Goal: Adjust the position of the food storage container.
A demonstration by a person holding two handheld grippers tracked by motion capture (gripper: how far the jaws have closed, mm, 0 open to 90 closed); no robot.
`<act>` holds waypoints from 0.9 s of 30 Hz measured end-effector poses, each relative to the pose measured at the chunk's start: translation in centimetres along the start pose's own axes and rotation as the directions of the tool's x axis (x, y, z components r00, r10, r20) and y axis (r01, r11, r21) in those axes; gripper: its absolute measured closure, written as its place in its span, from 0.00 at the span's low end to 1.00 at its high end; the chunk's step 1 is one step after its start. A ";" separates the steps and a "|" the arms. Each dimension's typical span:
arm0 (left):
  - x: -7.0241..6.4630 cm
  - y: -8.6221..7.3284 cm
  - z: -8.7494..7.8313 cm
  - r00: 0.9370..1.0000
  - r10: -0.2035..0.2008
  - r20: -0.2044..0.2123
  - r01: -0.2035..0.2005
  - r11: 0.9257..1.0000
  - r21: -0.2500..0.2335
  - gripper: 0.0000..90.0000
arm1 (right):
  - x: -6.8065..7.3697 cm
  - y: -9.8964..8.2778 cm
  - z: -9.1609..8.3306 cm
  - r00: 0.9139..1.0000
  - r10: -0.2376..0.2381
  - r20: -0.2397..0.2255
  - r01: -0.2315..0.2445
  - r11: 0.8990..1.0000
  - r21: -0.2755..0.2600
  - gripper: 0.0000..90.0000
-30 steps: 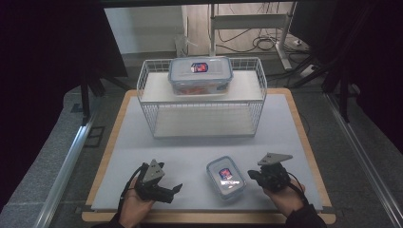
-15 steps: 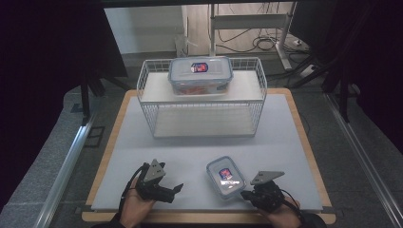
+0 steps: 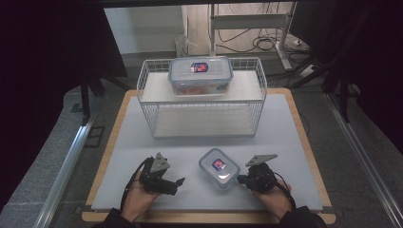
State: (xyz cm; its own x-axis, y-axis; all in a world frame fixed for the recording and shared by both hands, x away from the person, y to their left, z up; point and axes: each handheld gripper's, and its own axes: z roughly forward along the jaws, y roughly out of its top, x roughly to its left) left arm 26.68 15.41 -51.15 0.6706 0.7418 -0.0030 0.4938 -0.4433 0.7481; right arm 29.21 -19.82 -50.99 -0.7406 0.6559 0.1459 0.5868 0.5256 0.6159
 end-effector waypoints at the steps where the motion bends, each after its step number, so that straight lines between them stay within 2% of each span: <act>1: 0.4 0.3 0.2 1.000 -0.012 0.000 0.012 1.000 -0.004 0.09 | -0.1 0.2 0.1 1.000 0.002 0.004 -0.002 1.000 -0.002 1.00; 3: 1.0 0.7 0.7 0.998 -0.053 0.013 0.053 0.998 -0.014 0.18 | -0.5 0.6 0.4 1.000 0.008 0.010 -0.008 1.000 -0.005 1.00; 6: 1.7 1.5 1.9 0.998 -0.047 0.045 0.047 0.999 0.000 0.39 | -1.0 1.4 1.0 1.000 0.013 0.020 -0.013 1.000 -0.010 1.00; 9: 2.2 2.2 3.3 0.994 -0.075 0.078 0.074 0.997 0.007 0.58 | -1.3 2.1 1.6 1.000 0.016 0.026 -0.016 1.000 -0.011 1.00; 12: 2.6 2.9 4.7 0.992 -0.094 0.081 0.093 0.995 0.020 0.75 | -1.6 2.9 2.2 0.999 0.018 0.029 -0.018 1.000 -0.016 1.00; 14: 2.9 3.1 5.4 0.993 -0.095 0.077 0.092 0.995 0.029 0.83 | -1.9 3.4 2.7 0.999 0.026 0.031 -0.026 0.999 -0.019 1.00; 16: 3.0 3.1 6.0 0.987 -0.127 0.101 0.125 0.992 0.026 0.87 | -2.0 3.7 2.9 0.999 0.030 0.035 -0.029 0.999 -0.020 1.00; 18: 2.9 3.1 6.3 0.983 -0.138 0.125 0.135 0.990 0.028 0.88 | -2.0 3.8 2.9 0.999 0.031 0.036 -0.031 0.999 -0.018 1.00; 19: 2.7 3.0 6.3 0.982 -0.130 0.139 0.126 0.991 0.037 0.89 | -2.0 3.7 2.8 0.999 0.030 0.033 -0.030 0.999 -0.019 1.00; 22: 2.2 3.1 6.3 0.986 -0.108 0.127 0.102 0.993 0.056 0.91 | -1.9 3.6 2.3 0.999 0.038 0.023 -0.038 0.999 -0.029 1.00; 24: 1.9 3.1 6.4 0.984 -0.112 0.137 0.103 0.992 0.065 0.92 | -1.7 3.5 2.4 0.999 0.035 0.026 -0.034 0.999 -0.022 1.00; 27: 1.4 3.0 6.2 0.986 -0.104 0.130 0.094 0.992 0.079 0.94 | -1.7 3.6 2.7 0.999 0.034 0.037 -0.034 0.999 -0.019 1.00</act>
State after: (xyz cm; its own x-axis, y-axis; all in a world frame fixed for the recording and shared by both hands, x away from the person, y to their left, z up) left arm 32.49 11.97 -53.00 0.6817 0.7123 -0.1669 0.5971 -0.4099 0.6895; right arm 33.46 -17.59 -51.10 -0.7074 0.6932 0.1380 0.6050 0.4929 0.6254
